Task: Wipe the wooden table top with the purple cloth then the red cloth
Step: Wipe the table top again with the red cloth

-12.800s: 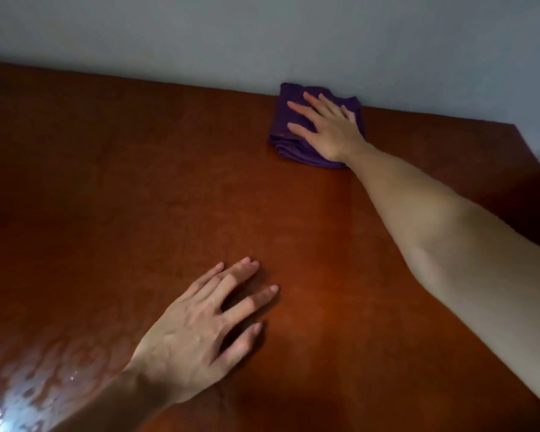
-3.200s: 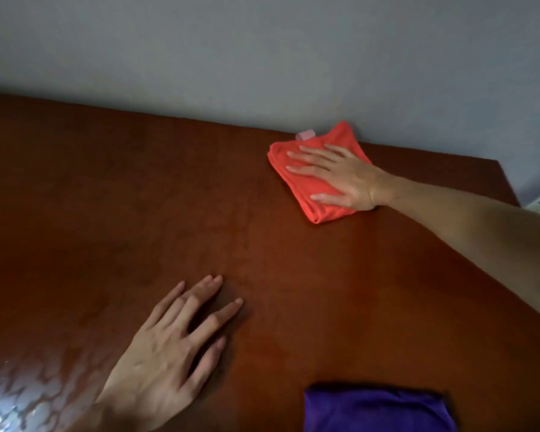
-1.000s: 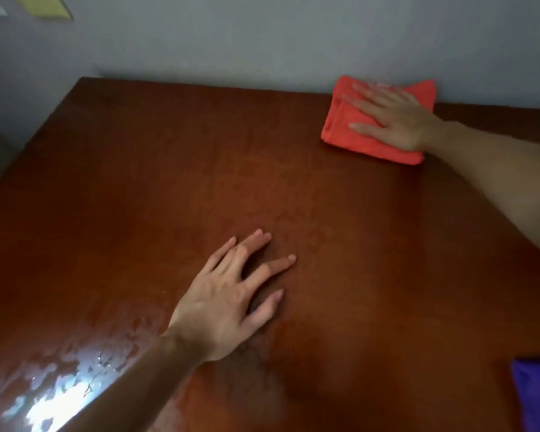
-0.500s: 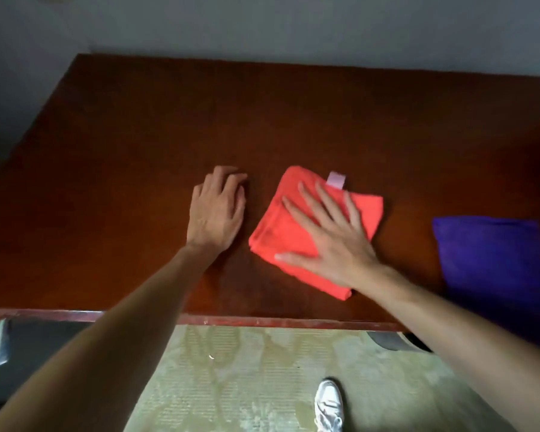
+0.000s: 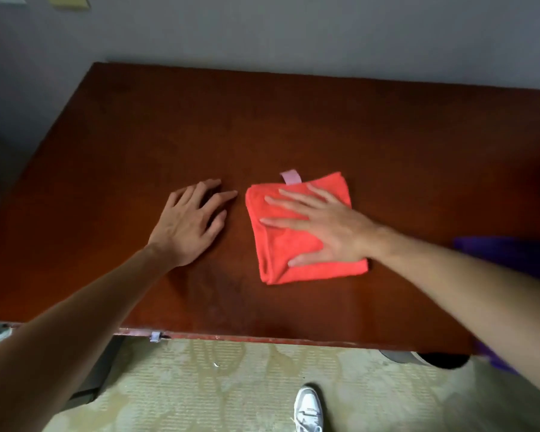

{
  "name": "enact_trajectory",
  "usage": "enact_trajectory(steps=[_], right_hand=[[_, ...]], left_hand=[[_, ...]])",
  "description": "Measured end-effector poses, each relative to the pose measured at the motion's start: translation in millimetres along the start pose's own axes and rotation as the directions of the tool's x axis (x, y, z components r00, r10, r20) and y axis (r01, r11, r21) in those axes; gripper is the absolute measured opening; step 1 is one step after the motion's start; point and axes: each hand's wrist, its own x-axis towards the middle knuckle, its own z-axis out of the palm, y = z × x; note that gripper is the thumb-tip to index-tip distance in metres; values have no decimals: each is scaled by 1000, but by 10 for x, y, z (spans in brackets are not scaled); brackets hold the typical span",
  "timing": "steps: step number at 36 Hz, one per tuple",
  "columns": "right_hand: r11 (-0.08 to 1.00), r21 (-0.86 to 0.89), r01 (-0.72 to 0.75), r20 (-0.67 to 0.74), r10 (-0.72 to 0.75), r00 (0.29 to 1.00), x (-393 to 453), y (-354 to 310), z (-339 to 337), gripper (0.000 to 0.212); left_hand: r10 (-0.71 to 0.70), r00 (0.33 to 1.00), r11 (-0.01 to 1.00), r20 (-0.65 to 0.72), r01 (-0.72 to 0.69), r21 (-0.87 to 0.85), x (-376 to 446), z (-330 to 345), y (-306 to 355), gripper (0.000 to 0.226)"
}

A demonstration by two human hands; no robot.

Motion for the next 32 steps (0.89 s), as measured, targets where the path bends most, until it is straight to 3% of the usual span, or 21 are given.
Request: enact_trajectory(steps=[9,17,25,32], right_hand=[[999,-49,-5,28,7,1000,1114,1581,-280,85],[966,12,-257,4,257,966,1926,2478,-511,103],[940,68,-334,-48,338,940,2001,2485,-488,106],[811,155,-564,-73,579,812,1799,1717,-333,102]], left_hand=[[-27,996,995,85,35,-93,30,-35,-51,47],[-7,996,992,93,18,-126,75,-15,-91,45],[11,998,990,68,-1,-141,63,21,-113,44],[33,999,988,30,-28,-153,59,14,-109,44]])
